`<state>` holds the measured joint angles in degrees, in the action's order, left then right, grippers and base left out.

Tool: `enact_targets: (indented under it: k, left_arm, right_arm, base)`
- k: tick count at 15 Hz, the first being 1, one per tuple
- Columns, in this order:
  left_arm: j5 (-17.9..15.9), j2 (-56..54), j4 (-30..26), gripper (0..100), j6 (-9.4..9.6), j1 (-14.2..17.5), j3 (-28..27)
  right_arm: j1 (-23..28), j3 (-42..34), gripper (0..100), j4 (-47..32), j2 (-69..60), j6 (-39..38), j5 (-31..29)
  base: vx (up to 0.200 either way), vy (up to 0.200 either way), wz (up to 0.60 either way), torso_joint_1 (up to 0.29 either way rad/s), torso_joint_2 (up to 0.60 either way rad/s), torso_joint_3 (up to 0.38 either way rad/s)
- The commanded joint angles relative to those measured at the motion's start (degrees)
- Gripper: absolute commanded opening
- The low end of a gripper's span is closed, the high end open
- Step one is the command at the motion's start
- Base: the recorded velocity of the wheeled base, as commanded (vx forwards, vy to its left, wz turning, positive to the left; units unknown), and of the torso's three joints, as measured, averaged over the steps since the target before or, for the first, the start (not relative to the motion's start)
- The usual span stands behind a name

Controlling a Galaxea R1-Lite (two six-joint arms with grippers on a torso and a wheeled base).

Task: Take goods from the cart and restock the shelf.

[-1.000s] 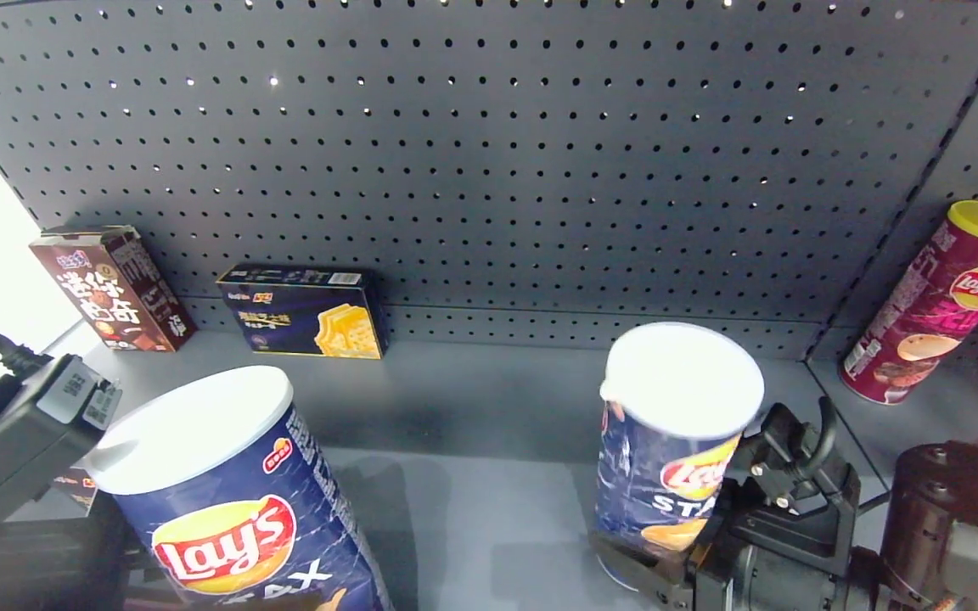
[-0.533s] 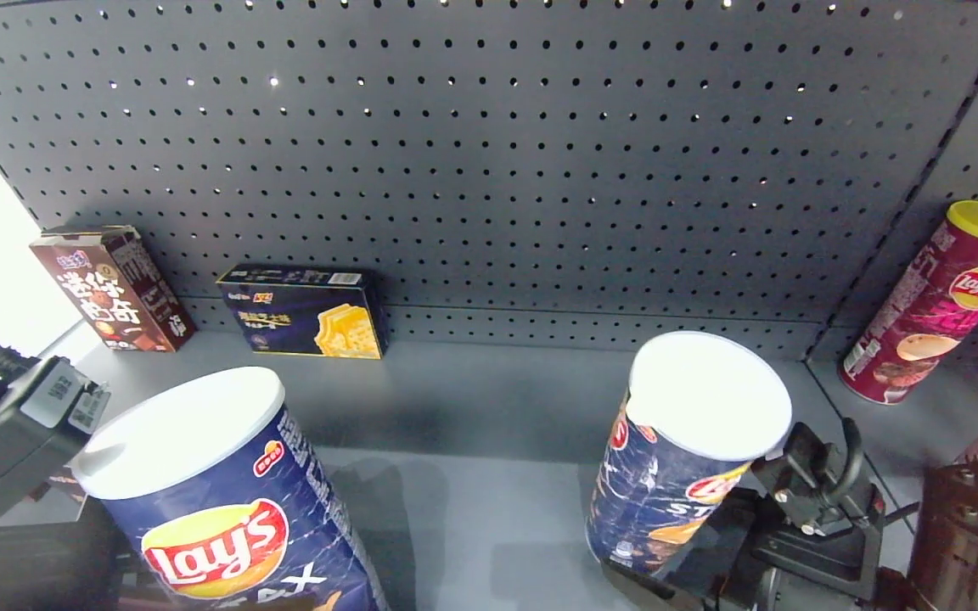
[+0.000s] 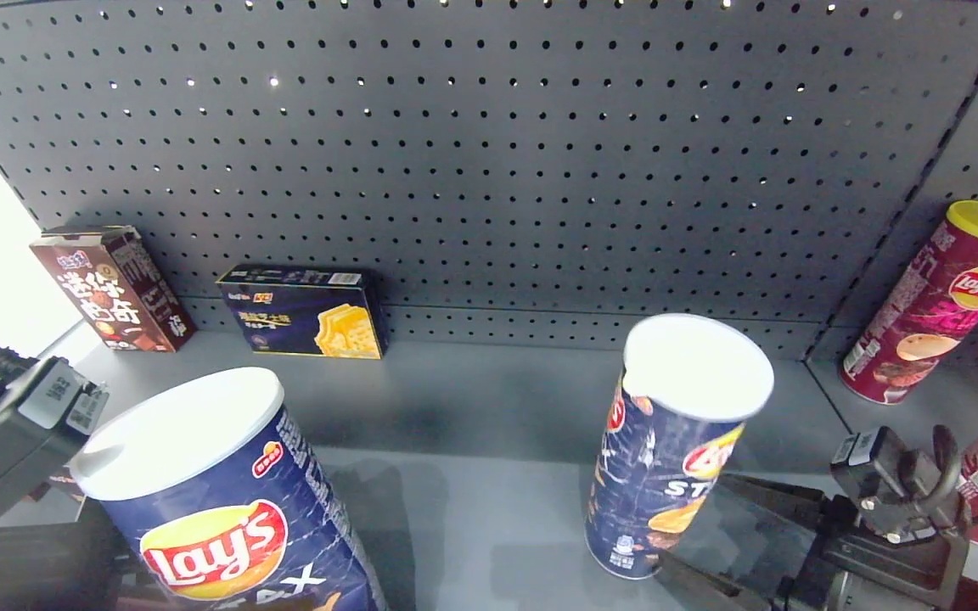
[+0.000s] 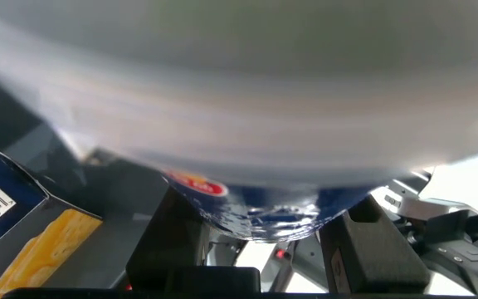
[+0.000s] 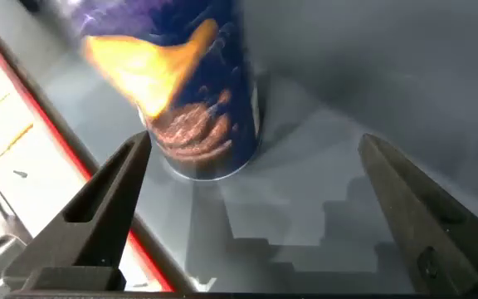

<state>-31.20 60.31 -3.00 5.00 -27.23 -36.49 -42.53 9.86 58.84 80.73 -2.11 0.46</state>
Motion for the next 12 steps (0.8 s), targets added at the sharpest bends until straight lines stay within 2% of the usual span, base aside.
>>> enact_targets:
  k: [1, 7, 12]
  left_arm:
    - [0.0, 0.0, 0.0, 0, 0.01, 0.0, 0.0]
    - [0.0, 0.0, 0.0, 0, 0.01, 0.1, 0.9]
    - [0.0, 0.0, 0.2, 0, 0.01, 0.0, 1.5]
  right_arm:
    - [0.6, 1.4, 100, 0.0, 0.2, 0.0, 0.1]
    - [0.2, 7.4, 100, 0.0, 5.8, 0.1, 0.0]
    - [-4.5, 7.3, 100, 0.7, 5.5, 0.1, 0.1]
  base:
    - [0.0, 0.0, 0.0, 0.0, 0.0, 0.0]
    - [0.0, 0.0, 0.0, 0.0, 0.0, 0.0]
    - [0.0, 0.0, 0.0, 0.0, 0.0, 0.0]
